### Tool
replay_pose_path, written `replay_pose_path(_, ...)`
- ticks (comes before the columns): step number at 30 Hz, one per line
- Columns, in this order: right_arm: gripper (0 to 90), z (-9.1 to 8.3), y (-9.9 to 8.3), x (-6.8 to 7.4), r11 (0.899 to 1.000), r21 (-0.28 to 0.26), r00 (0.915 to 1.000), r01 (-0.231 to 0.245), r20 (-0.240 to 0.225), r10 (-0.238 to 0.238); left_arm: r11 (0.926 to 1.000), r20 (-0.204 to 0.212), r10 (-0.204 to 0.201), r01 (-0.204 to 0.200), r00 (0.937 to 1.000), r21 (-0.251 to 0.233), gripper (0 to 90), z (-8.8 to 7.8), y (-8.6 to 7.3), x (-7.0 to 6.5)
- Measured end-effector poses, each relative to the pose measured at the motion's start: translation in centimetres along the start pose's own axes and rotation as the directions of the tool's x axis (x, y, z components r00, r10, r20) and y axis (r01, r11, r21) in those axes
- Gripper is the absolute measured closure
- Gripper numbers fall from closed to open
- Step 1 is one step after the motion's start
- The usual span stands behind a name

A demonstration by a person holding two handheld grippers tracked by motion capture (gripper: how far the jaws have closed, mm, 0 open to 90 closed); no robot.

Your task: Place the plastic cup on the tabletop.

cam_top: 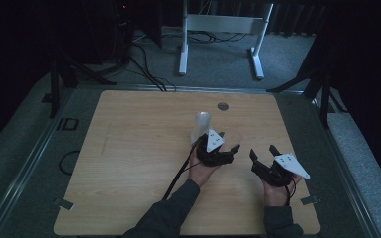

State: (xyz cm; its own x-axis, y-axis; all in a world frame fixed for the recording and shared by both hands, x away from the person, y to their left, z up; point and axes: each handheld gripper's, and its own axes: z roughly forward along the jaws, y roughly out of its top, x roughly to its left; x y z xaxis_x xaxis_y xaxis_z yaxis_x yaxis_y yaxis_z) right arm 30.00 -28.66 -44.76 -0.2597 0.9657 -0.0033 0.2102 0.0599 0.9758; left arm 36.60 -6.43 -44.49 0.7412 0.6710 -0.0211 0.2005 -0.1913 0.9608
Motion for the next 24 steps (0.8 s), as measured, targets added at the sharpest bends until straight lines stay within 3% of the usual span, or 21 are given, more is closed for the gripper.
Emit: replay_pose_path(24,25.0,0.0,0.0,-0.1,1.0,-0.001,1.0,0.0,-0.001,0.0,0.9998,-0.024,0.001,-0.001,0.9997,0.021,30.8,0.5,-1.5,0.3)
